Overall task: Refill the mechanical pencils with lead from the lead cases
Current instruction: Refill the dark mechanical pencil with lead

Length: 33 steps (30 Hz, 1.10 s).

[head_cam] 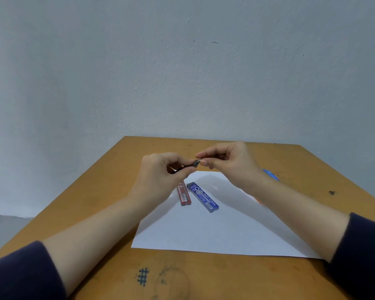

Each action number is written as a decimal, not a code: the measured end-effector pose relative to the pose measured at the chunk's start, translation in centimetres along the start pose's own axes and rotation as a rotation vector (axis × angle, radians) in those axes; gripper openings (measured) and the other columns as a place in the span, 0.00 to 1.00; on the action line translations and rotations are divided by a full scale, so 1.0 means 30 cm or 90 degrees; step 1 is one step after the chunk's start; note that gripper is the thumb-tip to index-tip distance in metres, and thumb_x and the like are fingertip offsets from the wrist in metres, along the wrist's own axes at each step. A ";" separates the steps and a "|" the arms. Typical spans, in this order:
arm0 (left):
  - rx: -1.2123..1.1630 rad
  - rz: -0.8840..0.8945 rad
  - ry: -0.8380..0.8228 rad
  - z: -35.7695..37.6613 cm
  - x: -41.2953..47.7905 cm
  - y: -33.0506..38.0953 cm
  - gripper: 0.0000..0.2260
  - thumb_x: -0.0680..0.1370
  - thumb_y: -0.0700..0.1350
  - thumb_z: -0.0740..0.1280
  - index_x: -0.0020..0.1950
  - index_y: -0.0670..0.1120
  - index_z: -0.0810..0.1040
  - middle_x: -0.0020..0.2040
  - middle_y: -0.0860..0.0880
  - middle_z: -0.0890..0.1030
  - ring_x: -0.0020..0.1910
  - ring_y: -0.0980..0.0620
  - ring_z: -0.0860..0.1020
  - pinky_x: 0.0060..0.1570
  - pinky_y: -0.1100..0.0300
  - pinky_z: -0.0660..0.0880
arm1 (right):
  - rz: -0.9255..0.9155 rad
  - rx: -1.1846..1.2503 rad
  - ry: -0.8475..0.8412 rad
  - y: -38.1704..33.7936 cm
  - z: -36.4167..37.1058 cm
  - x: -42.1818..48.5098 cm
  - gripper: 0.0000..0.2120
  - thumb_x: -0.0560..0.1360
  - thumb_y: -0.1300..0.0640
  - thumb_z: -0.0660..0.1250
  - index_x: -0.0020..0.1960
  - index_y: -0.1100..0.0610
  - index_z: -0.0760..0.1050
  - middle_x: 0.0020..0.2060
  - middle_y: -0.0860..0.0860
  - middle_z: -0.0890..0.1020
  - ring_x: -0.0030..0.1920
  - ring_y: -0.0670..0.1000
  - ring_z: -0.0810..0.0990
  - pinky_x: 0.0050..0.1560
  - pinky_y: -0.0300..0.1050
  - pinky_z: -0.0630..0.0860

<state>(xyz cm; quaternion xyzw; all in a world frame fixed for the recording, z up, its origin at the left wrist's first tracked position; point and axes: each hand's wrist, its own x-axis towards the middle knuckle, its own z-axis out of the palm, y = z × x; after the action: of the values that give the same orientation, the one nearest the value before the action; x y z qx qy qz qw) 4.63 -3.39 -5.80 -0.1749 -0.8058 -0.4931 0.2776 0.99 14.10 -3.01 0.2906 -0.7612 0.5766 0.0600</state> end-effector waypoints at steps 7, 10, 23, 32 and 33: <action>-0.030 -0.019 0.004 0.007 -0.013 -0.004 0.07 0.70 0.37 0.75 0.42 0.49 0.85 0.39 0.52 0.85 0.38 0.51 0.83 0.43 0.53 0.80 | 0.065 0.074 0.049 0.029 0.006 -0.008 0.10 0.69 0.71 0.71 0.40 0.57 0.83 0.30 0.50 0.83 0.32 0.46 0.77 0.39 0.36 0.76; -0.021 -0.007 -0.003 0.009 -0.017 -0.003 0.07 0.70 0.36 0.75 0.44 0.46 0.85 0.40 0.54 0.85 0.38 0.58 0.82 0.42 0.61 0.79 | 0.136 0.206 0.034 0.048 0.022 -0.017 0.07 0.69 0.71 0.70 0.43 0.61 0.82 0.33 0.54 0.83 0.33 0.48 0.78 0.39 0.36 0.76; -0.023 -0.199 -0.112 0.024 -0.018 0.026 0.10 0.75 0.36 0.70 0.54 0.46 0.83 0.37 0.48 0.85 0.36 0.53 0.84 0.40 0.65 0.79 | 0.301 0.570 0.128 0.011 0.001 0.011 0.07 0.80 0.59 0.59 0.47 0.57 0.75 0.38 0.55 0.83 0.37 0.52 0.83 0.39 0.46 0.78; -0.392 -0.539 -0.302 0.055 -0.054 0.122 0.22 0.80 0.52 0.60 0.53 0.32 0.78 0.47 0.35 0.83 0.46 0.38 0.83 0.45 0.54 0.82 | 0.371 0.815 0.287 -0.002 0.014 0.010 0.18 0.81 0.47 0.55 0.37 0.56 0.68 0.23 0.49 0.62 0.21 0.47 0.58 0.24 0.35 0.58; -0.449 -0.586 -0.330 0.055 -0.053 0.126 0.26 0.80 0.56 0.57 0.55 0.32 0.78 0.49 0.34 0.83 0.49 0.36 0.82 0.48 0.52 0.81 | 0.368 0.831 0.274 -0.003 0.005 0.006 0.20 0.80 0.45 0.54 0.35 0.56 0.66 0.22 0.49 0.60 0.20 0.47 0.57 0.22 0.34 0.55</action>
<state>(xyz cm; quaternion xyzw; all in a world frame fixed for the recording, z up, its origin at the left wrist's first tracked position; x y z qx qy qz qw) 7.52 -0.20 -4.74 -0.0053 -0.6288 -0.7392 -0.2412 0.91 13.88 -2.88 -0.0639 -0.2812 0.9485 -0.1309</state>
